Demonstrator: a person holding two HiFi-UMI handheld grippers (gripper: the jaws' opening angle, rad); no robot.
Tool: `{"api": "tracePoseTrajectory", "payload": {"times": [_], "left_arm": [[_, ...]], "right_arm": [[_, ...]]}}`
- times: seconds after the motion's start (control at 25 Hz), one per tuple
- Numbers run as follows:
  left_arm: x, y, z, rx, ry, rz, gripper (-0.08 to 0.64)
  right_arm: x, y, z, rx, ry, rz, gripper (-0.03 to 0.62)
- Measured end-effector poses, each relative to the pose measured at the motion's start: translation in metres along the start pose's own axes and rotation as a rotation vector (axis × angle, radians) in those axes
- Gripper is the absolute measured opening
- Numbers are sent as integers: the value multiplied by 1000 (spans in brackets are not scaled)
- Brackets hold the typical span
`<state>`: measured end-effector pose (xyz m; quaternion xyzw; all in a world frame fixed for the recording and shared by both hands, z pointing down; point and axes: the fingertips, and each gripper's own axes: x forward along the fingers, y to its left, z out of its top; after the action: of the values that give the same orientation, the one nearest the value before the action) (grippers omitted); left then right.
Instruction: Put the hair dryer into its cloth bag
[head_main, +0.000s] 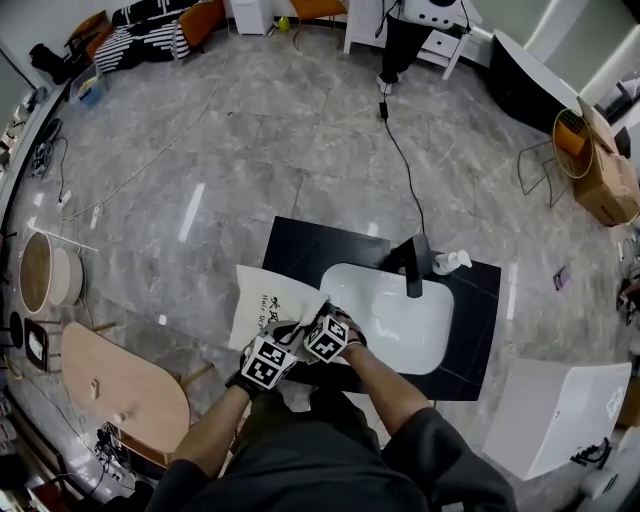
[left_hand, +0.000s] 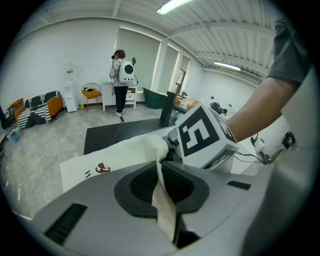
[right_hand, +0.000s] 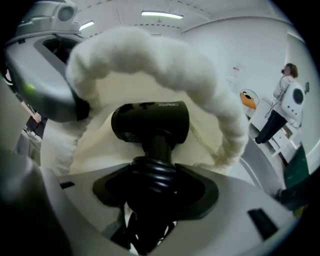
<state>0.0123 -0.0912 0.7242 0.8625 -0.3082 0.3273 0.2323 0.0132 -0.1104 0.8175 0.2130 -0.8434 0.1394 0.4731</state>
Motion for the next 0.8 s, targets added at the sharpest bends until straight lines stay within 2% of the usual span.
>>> {"api": "tracePoseTrajectory", "payload": {"times": [0.24,0.44,0.68,0.8], "left_arm": [[1,4,-2,-2,22,-1,29],[3,4,-2,-7,39,-1,29],[5,6,-1,-6,46,-4,29],[5,5,-2,-4,51,-9,29]], "right_arm": [[4,1,-3,23,-17,20,241],[-7,1,-3,36,-92,18,250],[-27,-5,-19,84,-155,-17,255],[-37,-4,-34,95,-166,-7,256]]}}
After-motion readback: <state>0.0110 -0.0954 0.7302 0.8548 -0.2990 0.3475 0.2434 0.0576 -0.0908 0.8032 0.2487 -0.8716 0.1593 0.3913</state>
